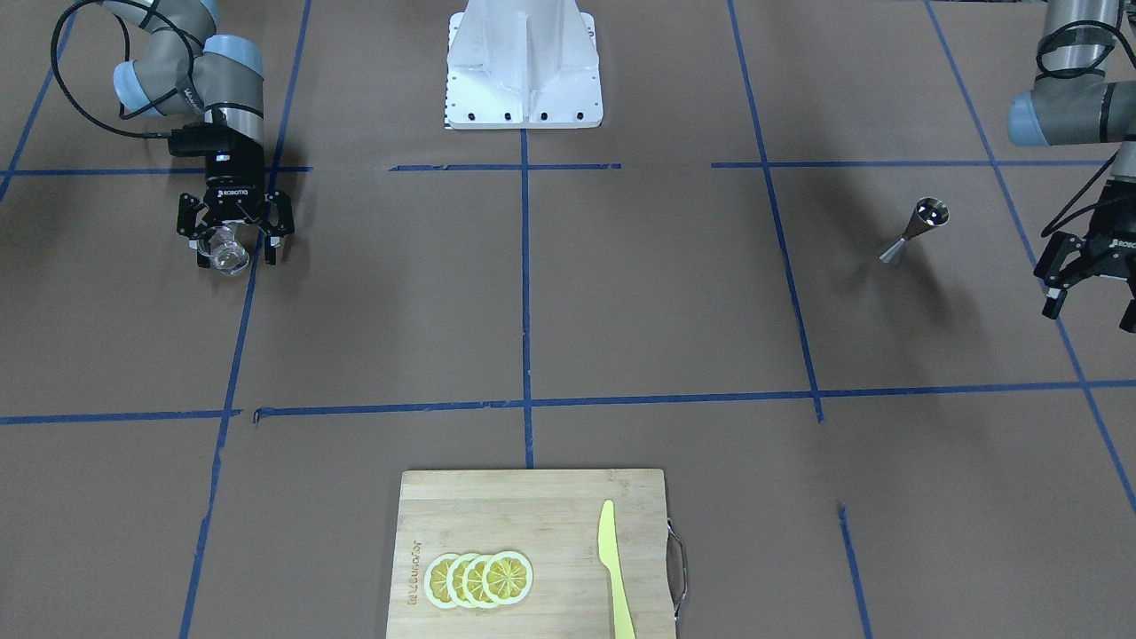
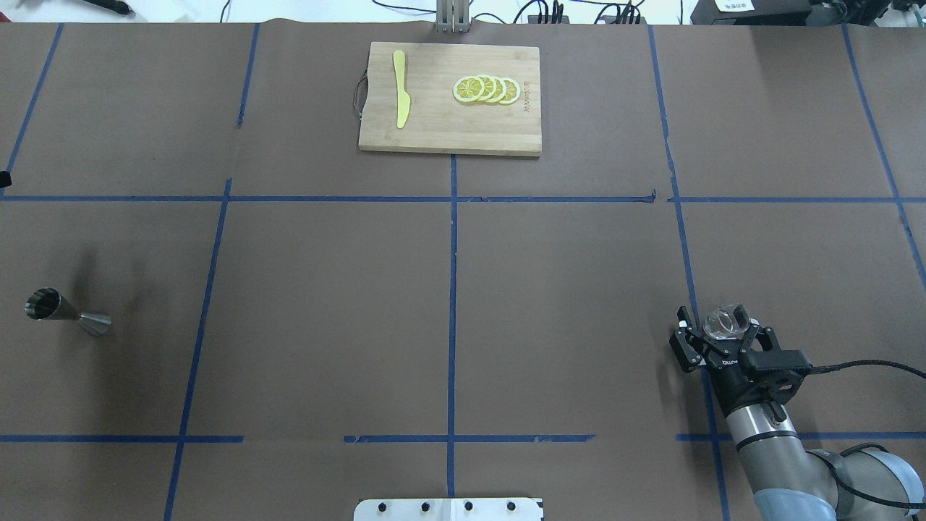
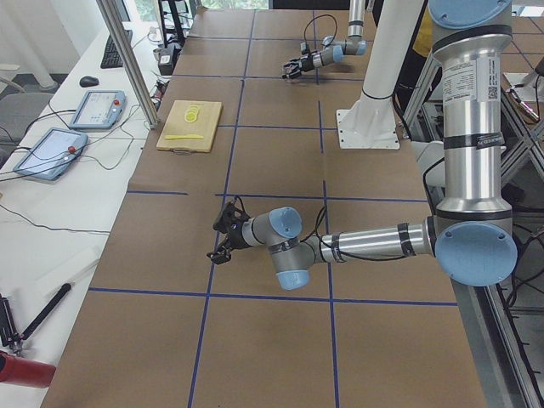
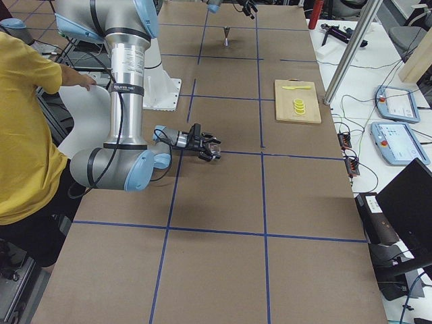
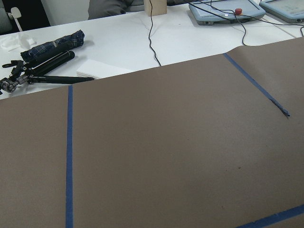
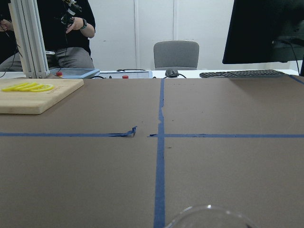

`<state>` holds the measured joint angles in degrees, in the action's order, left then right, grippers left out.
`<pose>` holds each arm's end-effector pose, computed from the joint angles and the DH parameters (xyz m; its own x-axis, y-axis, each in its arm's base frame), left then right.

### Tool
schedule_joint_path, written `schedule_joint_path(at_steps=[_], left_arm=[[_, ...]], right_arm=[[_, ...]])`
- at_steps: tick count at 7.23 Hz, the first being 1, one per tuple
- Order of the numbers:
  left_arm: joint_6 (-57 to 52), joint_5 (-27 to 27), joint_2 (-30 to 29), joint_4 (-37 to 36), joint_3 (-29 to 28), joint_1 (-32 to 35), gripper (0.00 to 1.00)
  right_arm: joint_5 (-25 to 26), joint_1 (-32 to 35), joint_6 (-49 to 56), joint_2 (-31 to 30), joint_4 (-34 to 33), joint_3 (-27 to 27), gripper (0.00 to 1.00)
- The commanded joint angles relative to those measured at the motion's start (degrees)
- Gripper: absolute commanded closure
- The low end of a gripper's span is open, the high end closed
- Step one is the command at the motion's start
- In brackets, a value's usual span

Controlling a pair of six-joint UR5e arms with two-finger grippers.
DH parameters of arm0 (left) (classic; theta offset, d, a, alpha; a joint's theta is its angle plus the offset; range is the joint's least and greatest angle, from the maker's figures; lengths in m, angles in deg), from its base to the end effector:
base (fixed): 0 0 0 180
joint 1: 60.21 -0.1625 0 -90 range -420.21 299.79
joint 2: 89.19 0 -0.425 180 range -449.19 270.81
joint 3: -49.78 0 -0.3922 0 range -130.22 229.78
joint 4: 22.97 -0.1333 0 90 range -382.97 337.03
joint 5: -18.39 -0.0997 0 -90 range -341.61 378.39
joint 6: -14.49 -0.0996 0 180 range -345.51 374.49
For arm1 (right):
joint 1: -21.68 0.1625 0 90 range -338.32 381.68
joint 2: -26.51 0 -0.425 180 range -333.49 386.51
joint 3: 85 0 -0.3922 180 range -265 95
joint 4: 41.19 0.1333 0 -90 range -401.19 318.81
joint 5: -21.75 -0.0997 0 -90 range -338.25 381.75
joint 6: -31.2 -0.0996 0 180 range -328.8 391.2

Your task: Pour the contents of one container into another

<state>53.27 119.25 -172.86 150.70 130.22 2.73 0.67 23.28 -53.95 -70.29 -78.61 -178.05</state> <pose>0.1066 -0.4605 0.6370 0.7277 0.2584 -0.6354 0.3640 0.6396 0.6770 -0.4272 -0.2383 0.5587 0.7159 -0.0104 0.6981 -0.6540 0.3403 0.6757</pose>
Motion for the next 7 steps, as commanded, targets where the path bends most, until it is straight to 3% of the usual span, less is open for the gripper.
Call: schedule_joint_path(at_steps=[1, 4, 7], left_arm=[[0.1, 0.0, 0.0, 0.0, 0.1, 0.0, 0.00], [0.1, 0.1, 0.1, 0.0, 0.1, 0.1, 0.00], [0.2, 0.1, 0.1, 0.0, 0.1, 0.1, 0.00]], right_arm=[[3.5, -3.2, 0.0, -0.5, 3.4, 0.0, 0.00], [9.9, -10.6, 0.1, -2.8, 8.0, -0.1, 0.00], [15.0, -17.3, 0.6, -9.3, 19.5, 0.0, 0.00]])
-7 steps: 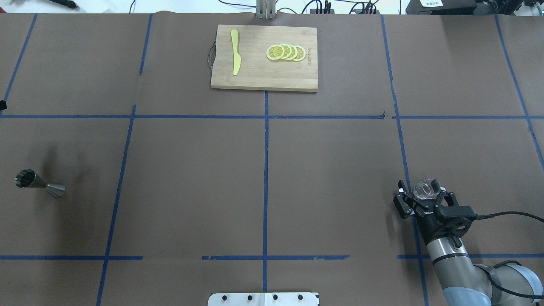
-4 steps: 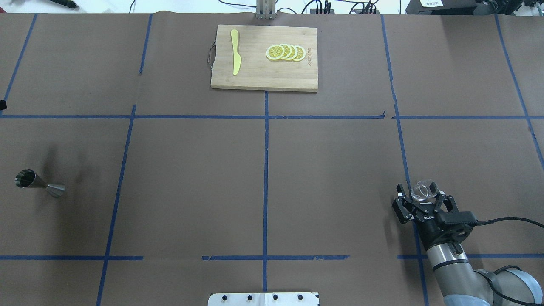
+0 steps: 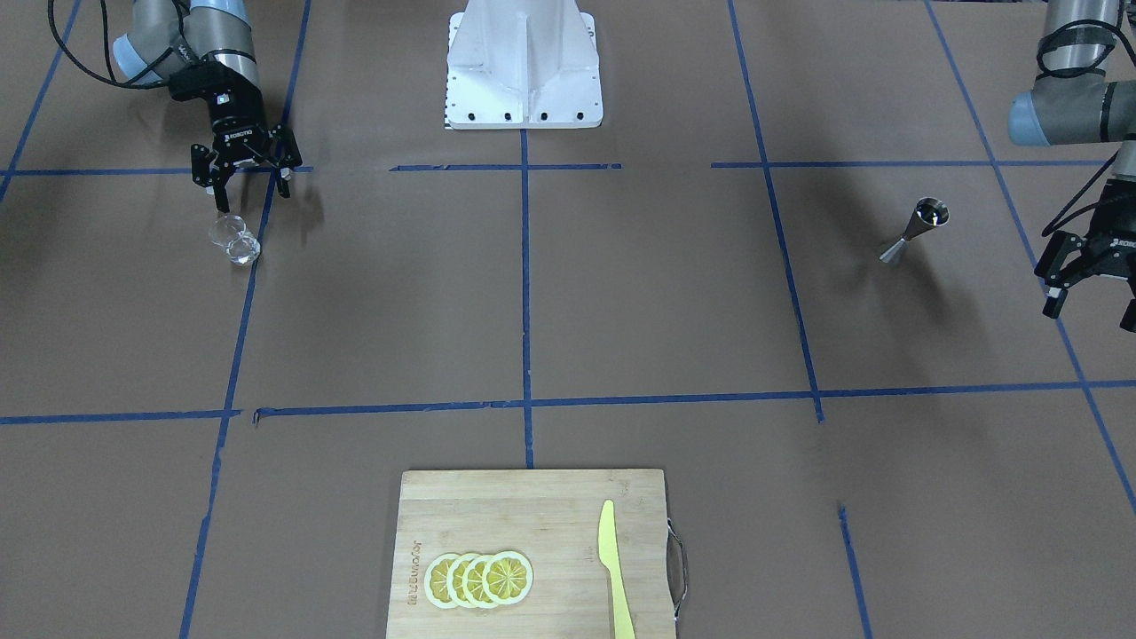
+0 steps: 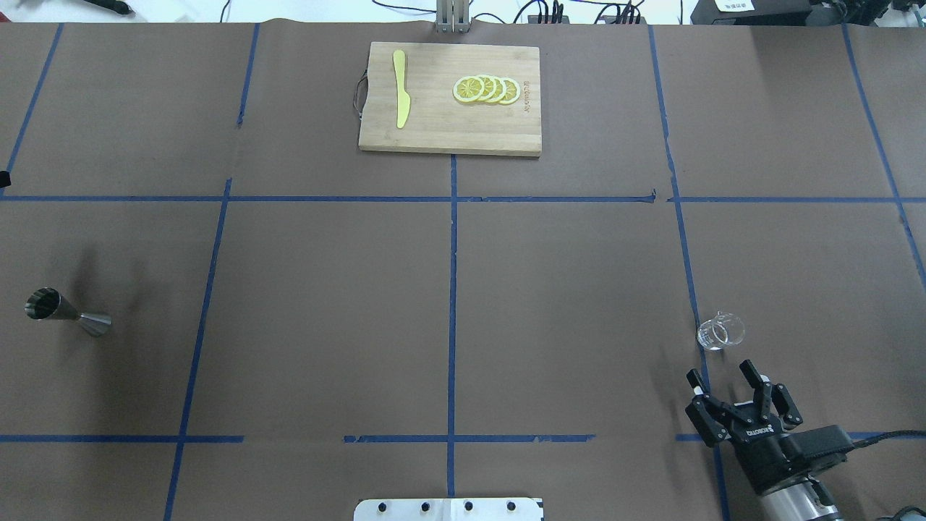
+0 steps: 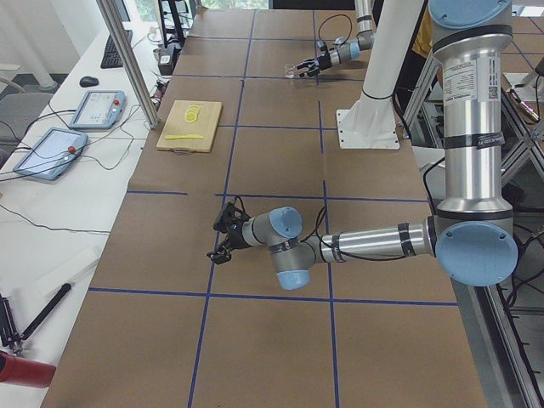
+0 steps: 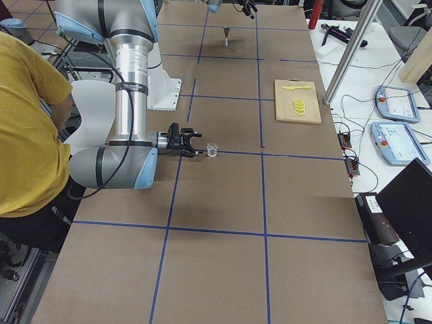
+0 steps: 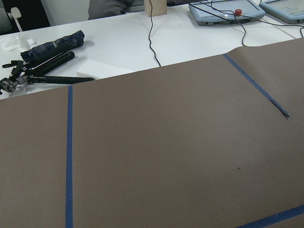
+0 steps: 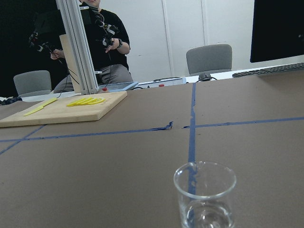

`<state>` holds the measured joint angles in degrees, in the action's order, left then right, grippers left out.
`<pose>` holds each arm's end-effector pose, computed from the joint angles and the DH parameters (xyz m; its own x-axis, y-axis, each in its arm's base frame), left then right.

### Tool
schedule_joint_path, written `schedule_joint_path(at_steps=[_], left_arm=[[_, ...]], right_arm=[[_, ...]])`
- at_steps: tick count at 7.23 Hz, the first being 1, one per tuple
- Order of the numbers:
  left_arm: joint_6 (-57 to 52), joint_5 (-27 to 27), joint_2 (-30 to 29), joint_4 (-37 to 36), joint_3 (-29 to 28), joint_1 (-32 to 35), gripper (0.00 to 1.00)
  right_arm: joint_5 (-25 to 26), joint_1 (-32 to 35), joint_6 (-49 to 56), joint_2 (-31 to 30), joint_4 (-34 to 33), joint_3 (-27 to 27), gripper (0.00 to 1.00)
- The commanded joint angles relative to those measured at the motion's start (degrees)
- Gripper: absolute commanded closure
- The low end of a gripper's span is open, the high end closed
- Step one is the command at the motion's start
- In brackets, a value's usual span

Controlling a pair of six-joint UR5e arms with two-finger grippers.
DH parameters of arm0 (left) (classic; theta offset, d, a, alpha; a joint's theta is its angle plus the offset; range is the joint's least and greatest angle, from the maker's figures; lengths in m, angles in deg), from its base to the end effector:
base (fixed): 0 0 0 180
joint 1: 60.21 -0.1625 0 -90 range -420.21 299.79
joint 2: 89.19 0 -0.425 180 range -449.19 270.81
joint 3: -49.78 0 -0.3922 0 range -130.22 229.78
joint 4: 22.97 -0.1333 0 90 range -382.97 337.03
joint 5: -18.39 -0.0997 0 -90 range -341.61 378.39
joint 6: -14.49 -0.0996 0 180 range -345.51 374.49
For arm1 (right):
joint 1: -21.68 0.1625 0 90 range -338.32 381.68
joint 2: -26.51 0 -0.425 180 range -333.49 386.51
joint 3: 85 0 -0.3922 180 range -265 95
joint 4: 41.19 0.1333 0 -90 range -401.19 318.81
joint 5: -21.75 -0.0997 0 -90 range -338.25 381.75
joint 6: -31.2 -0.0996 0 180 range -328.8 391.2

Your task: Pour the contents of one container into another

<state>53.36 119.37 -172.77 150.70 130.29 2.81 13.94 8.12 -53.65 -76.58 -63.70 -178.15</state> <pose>0.1058 -0.4599 0.6371 0.7266 0.2574 -0.6370 0.3651 0.6407 0.6754 -0.3995 -0.1423 0.5673 0.5896 -0.1547 0.7927 -0.7309 0.3155 0.6052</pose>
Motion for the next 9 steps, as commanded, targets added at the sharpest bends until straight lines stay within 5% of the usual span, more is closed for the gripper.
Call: schedule_joint_path(at_steps=[1, 5, 9], left_arm=[[0.2, 0.0, -0.1, 0.0, 0.1, 0.0, 0.00], [0.8, -0.1, -0.4, 0.0, -0.2, -0.2, 0.00], [0.8, -0.2, -0.4, 0.0, -0.4, -0.2, 0.00]], right_arm=[[2.3, -2.8, 0.2, -6.0, 8.4, 0.2, 0.00], [-1.4, 1.1, 7.0, -11.4, 23.9, 0.5, 0.00], [-29.0, 27.2, 18.4, -8.1, 23.8, 0.3, 0.00]])
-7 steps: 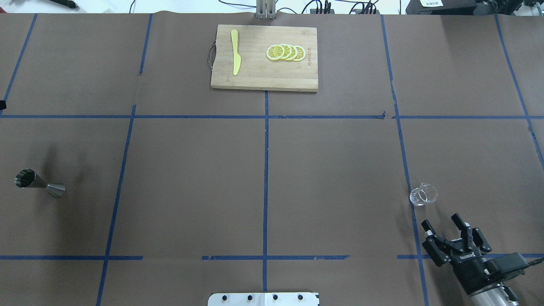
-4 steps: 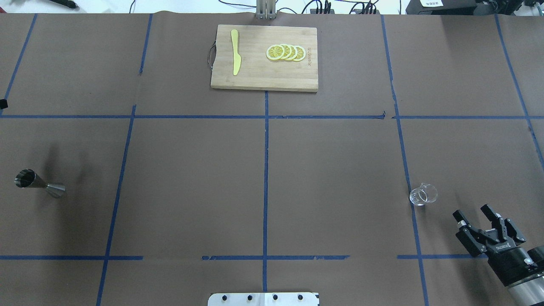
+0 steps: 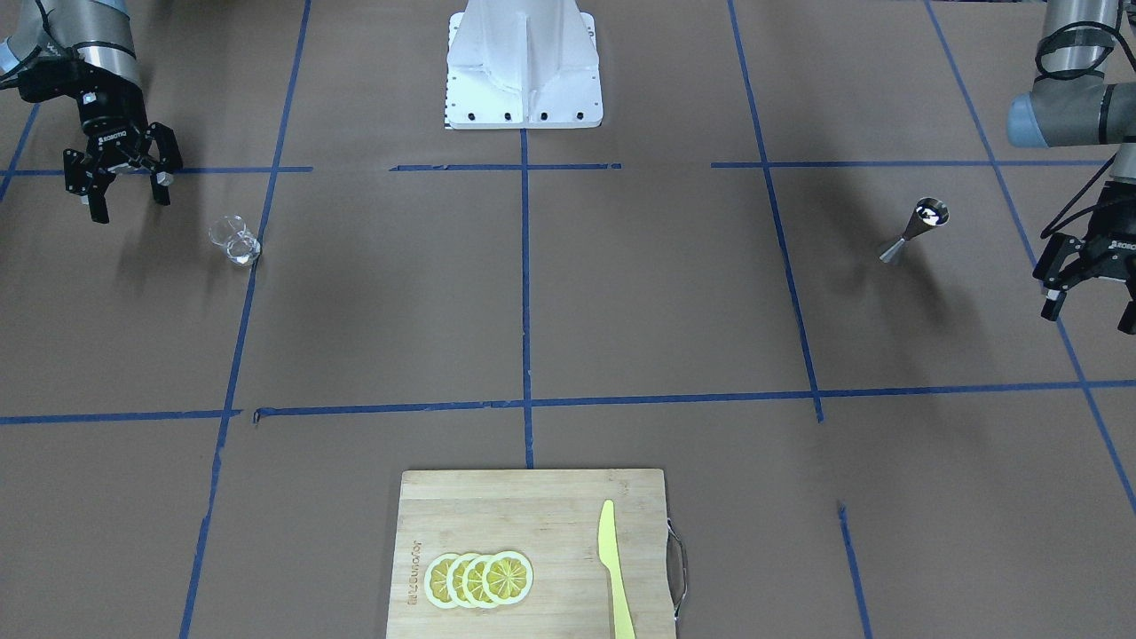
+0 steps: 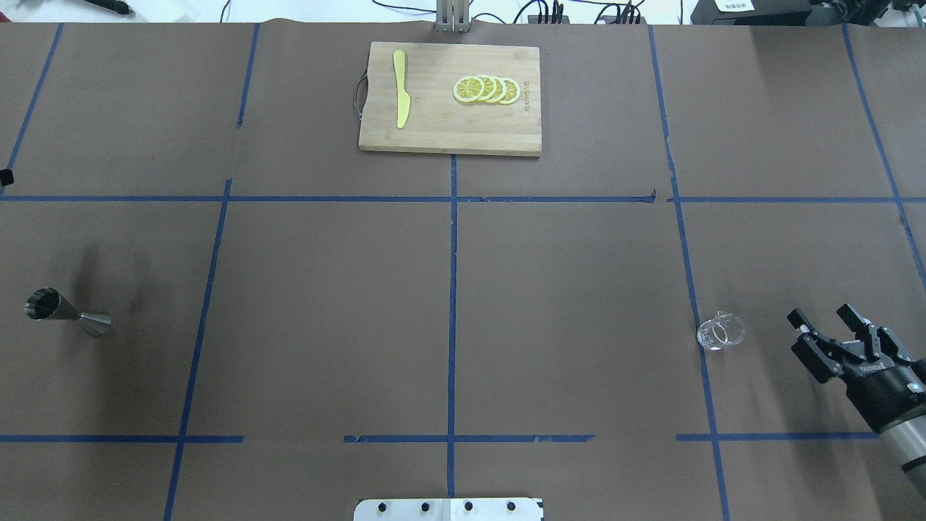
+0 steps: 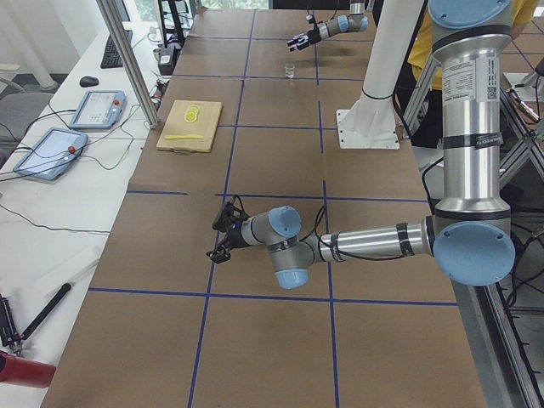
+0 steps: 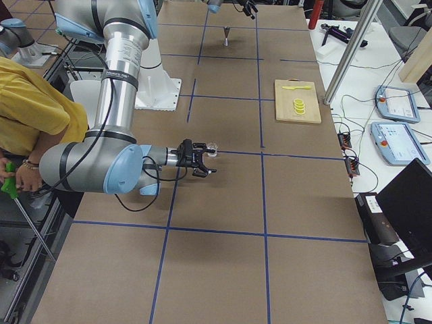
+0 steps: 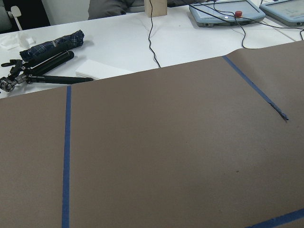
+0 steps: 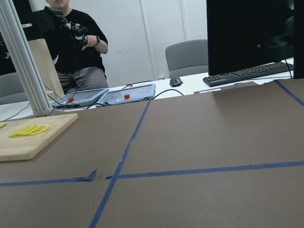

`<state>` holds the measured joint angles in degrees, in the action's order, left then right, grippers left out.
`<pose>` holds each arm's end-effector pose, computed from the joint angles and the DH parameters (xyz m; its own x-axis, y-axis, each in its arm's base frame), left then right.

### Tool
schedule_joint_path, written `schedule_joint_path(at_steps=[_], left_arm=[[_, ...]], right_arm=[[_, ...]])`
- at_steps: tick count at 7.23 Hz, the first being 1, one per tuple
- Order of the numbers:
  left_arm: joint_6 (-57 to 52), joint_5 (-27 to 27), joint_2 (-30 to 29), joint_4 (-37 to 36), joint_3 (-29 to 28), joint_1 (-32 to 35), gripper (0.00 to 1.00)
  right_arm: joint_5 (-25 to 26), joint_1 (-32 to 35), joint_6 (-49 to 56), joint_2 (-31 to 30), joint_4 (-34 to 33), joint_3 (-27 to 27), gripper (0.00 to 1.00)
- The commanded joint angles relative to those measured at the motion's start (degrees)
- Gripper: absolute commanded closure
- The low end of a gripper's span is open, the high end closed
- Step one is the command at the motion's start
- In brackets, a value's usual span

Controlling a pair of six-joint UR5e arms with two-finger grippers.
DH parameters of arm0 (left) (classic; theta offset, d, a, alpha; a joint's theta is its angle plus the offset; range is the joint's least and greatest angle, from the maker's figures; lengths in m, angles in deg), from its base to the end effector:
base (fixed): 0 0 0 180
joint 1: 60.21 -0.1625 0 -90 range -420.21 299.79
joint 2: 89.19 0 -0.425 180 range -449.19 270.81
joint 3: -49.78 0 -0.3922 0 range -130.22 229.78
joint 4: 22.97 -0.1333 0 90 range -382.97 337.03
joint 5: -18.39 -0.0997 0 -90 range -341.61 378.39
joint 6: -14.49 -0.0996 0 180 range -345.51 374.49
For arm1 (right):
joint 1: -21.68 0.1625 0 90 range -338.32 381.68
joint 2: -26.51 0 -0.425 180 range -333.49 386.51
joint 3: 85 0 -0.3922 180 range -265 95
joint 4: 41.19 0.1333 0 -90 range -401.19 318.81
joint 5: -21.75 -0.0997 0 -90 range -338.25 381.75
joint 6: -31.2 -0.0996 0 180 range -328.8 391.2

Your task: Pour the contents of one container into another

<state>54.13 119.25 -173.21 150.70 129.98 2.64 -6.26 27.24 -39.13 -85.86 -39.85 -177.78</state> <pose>0.1086 -0.4627 0.6363 0.7212 0.2511 -0.6457 0.3744 0.6429 0.6682 -0.2606 -0.2476 0.6070 0.5897 -0.1014 0.8012 -0.7237 0.3739 0.5800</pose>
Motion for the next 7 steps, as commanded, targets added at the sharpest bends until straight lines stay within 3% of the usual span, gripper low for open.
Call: schedule_joint_path(at_steps=[1, 3, 5, 7], left_arm=[[0.0, 0.0, -0.1, 0.0, -0.1, 0.0, 0.00], [-0.4, 1.0, 0.3, -0.3, -0.5, 0.0, 0.00], [-2.5, 12.2, -0.1, -7.3, -0.2, 4.4, 0.00], [-17.7, 26.5, -3.9, -24.2, 0.2, 16.6, 0.00]], right_arm=[[-17.5, 15.6, 7.6, 2.9, -1.4, 0.0, 0.00], [-37.6, 32.2, 14.8, 7.0, -7.7, -0.2, 0.00], [-58.6, 48.2, 23.2, 11.1, -17.0, -0.4, 0.00], [-80.0, 62.5, 37.3, 14.3, -31.2, -0.3, 0.00]])
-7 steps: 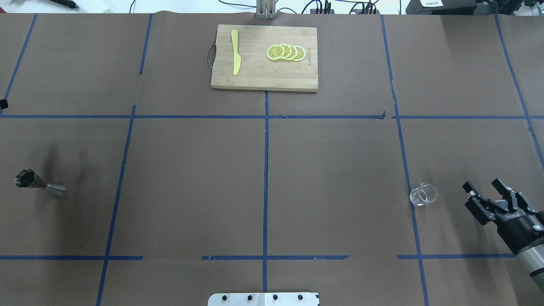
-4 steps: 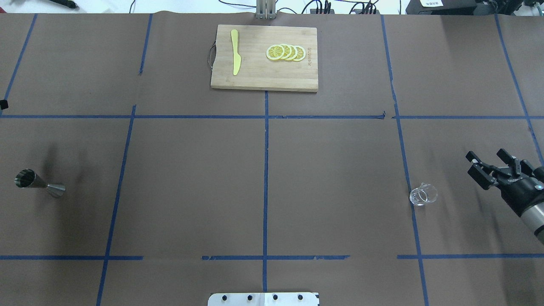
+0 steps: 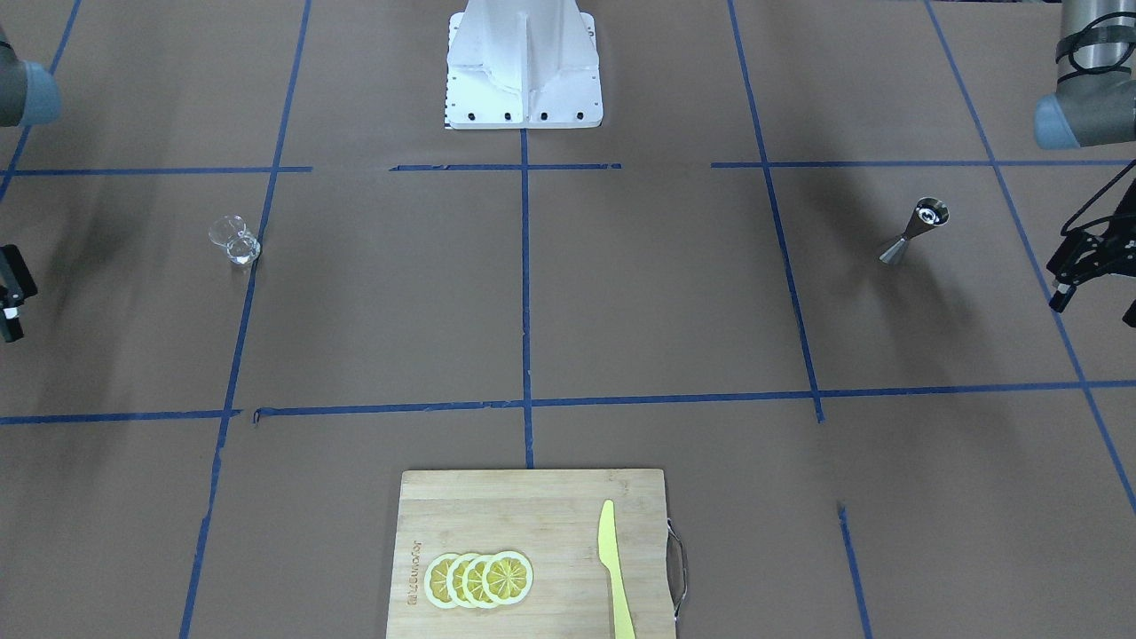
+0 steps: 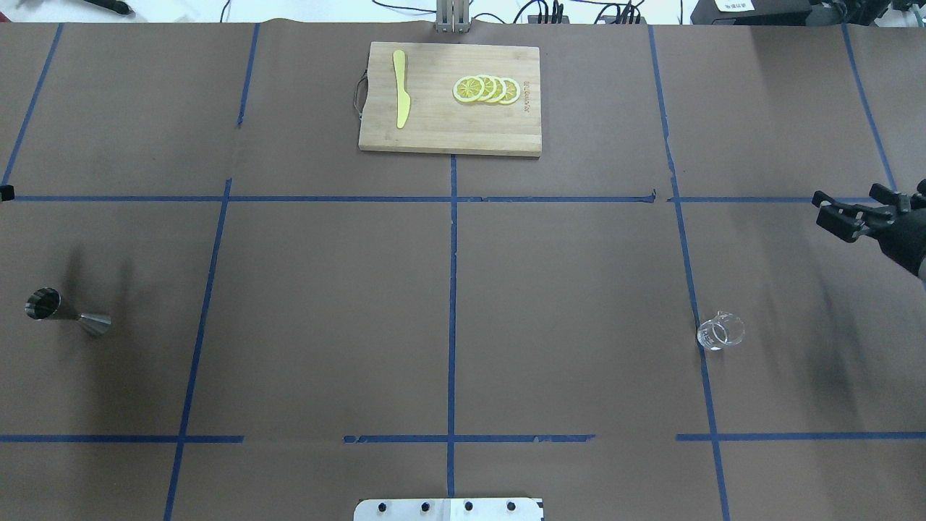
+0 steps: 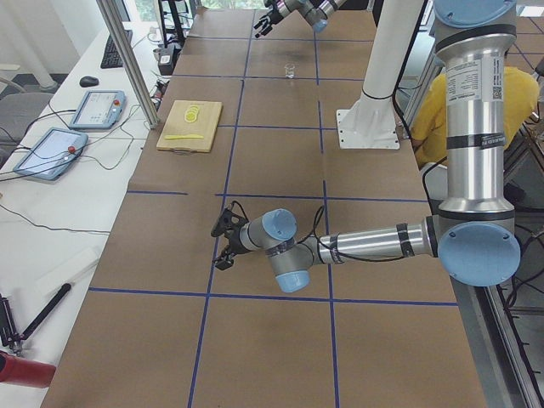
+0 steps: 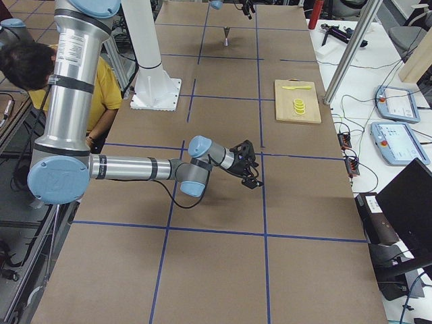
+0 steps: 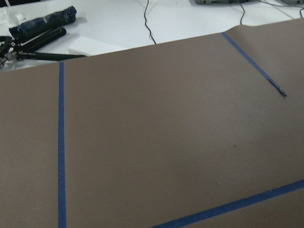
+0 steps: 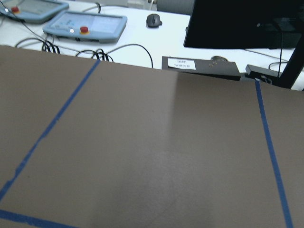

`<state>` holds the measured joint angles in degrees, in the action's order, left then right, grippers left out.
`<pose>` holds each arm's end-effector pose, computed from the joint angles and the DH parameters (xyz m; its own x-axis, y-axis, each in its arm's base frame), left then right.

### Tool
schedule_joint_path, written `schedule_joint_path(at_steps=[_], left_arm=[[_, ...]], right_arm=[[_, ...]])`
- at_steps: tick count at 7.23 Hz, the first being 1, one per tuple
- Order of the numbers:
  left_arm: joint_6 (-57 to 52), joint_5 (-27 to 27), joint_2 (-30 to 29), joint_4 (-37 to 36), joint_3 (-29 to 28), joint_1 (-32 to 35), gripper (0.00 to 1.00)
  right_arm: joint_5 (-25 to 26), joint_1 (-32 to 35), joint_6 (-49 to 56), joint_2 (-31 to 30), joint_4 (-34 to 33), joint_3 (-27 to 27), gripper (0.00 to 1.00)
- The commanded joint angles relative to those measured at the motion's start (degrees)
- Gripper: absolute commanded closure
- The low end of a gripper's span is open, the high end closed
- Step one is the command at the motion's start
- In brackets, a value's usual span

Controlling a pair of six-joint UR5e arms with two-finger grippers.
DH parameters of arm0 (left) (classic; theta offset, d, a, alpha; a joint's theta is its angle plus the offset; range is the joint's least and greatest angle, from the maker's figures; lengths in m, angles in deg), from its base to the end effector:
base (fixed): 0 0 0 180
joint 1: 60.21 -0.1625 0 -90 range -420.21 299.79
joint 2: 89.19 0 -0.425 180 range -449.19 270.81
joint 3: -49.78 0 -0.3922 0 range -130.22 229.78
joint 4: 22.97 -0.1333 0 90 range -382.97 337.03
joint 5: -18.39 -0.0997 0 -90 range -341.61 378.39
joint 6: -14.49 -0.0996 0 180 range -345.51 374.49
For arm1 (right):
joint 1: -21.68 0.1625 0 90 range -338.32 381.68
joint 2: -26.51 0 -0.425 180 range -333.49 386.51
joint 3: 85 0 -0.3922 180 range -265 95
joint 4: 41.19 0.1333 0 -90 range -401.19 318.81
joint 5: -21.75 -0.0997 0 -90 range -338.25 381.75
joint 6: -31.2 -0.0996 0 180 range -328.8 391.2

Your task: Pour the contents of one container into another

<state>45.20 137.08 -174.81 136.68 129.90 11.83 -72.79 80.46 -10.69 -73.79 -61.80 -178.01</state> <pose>0.0655 -0.4794 0.6504 0.7022 0.2798 -0.6548 0.2134 0.7946 0.5684 -0.1247 -0.4476 0.5888 0.7696 -0.1620 0.6177 -0.3645 0.6828 0.6332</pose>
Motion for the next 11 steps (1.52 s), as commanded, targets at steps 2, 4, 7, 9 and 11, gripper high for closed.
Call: schedule_joint_path(at_steps=[2, 4, 7, 9, 11], left_arm=[[-19.9, 16.6, -2.4, -29.5, 6.3, 14.5, 0.00], [-25.9, 16.5, -2.3, -46.5, 9.6, 13.7, 0.00], [-29.7, 16.1, 3.6, -50.1, 12.4, 14.6, 0.00], [-25.8, 15.2, 4.1, -48.6, 12.7, 14.6, 0.00], [-24.6, 13.1, 4.0, -47.2, 11.4, 14.7, 0.00]], right_arm=[[-28.6, 20.0, 27.7, 1.9, -25.7, -0.2, 0.00], [-35.8, 25.0, 40.9, 1.7, -39.9, -1.2, 0.00], [-39.6, 25.1, 40.9, 0.3, -42.8, -2.4, 0.00], [-45.6, 25.1, 40.5, -1.8, -42.6, -3.5, 0.00], [-45.7, 25.2, 40.4, -7.6, -42.9, -10.4, 0.00]])
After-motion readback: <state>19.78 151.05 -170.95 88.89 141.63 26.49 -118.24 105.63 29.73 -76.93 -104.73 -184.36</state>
